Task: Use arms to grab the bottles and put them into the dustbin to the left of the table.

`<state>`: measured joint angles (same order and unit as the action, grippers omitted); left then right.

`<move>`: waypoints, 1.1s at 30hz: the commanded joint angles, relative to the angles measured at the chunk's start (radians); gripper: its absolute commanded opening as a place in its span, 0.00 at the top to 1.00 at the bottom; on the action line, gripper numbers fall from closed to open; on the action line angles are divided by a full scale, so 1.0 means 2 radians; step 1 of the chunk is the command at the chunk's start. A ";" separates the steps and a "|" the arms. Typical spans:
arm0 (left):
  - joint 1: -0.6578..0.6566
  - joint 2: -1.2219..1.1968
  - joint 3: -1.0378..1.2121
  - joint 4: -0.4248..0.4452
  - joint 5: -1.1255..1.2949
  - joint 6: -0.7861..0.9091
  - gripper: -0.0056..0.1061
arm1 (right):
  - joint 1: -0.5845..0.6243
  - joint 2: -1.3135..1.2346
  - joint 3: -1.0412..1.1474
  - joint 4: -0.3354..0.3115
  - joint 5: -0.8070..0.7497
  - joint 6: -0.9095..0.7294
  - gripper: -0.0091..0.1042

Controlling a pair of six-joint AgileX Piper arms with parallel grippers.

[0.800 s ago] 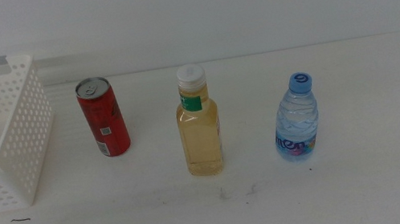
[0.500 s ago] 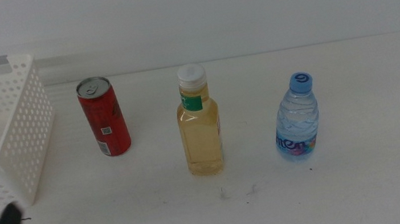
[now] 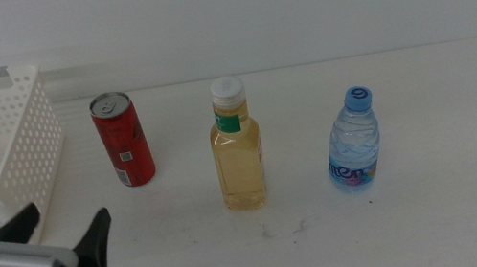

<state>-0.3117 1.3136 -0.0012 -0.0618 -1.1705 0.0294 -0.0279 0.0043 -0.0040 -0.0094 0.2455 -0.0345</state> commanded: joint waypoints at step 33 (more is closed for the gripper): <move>-0.004 0.195 -0.176 -0.022 0.027 -0.001 0.11 | -0.002 -0.002 0.002 -0.005 -0.005 -0.004 0.16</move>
<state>-0.3165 1.6677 -0.3123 -0.0899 -1.1127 0.0267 -0.0279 0.0043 -0.0040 -0.0094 0.2455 -0.0345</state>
